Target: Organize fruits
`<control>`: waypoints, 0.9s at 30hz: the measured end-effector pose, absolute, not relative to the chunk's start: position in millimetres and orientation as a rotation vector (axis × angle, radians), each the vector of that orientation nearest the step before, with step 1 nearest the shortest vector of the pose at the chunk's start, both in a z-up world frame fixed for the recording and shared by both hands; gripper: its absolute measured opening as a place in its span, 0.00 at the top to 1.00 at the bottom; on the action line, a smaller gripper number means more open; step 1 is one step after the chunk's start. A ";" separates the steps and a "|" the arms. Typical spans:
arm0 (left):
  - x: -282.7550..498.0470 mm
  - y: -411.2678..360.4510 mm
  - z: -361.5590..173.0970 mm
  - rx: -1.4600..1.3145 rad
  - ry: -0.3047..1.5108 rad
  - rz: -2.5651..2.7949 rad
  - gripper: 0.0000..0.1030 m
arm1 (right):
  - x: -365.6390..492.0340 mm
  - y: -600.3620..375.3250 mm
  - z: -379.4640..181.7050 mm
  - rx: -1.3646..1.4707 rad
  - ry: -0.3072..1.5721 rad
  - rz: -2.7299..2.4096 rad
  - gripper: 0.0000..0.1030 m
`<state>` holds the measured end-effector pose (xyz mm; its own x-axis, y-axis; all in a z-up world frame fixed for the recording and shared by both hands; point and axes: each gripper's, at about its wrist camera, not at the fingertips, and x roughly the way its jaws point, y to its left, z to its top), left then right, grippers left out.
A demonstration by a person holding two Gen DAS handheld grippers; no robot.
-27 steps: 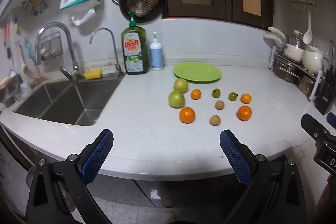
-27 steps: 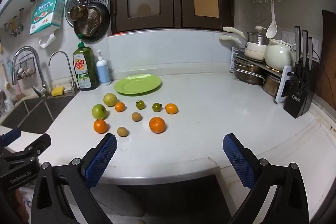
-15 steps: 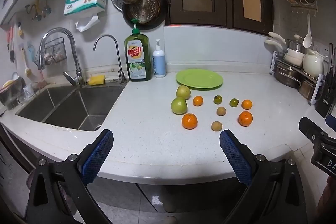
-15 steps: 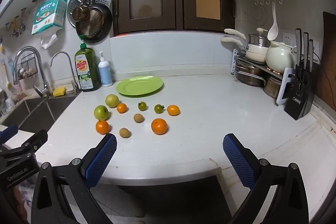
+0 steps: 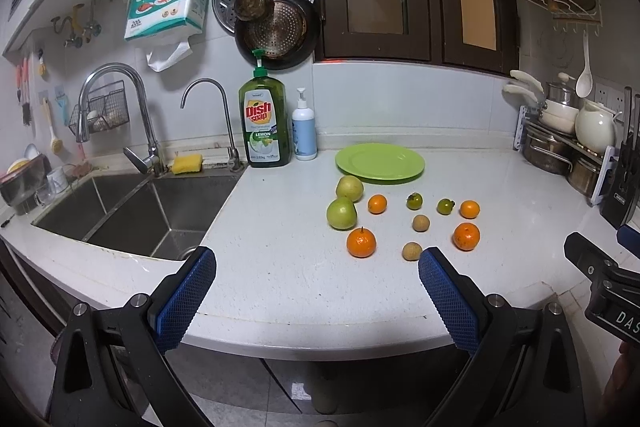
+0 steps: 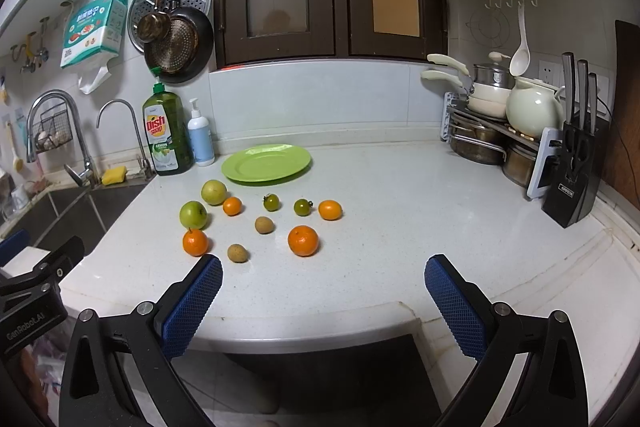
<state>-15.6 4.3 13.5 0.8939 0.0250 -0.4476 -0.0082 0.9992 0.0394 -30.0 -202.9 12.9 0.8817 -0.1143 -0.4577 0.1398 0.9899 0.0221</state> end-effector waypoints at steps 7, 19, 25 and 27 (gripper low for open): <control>-16.0 4.6 16.1 0.036 0.458 0.022 0.00 | -30.0 -202.8 12.3 0.051 0.471 -0.126 0.01; -16.2 3.6 19.3 0.035 0.452 0.018 0.00 | -29.3 -201.8 12.7 0.051 0.472 -0.125 0.01; -15.6 1.2 19.8 0.037 0.456 0.016 0.00 | -28.1 -202.9 12.2 0.054 0.474 -0.123 0.01; -14.8 0.5 20.2 0.036 0.458 0.015 0.00 | -27.8 -202.9 11.9 0.054 0.475 -0.122 0.01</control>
<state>-14.8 0.5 20.2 0.8967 0.0228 -0.4420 -0.0067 0.9993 0.0379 -27.8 -202.9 11.9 0.8821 -0.1049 -0.4593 0.1302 0.9912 0.0238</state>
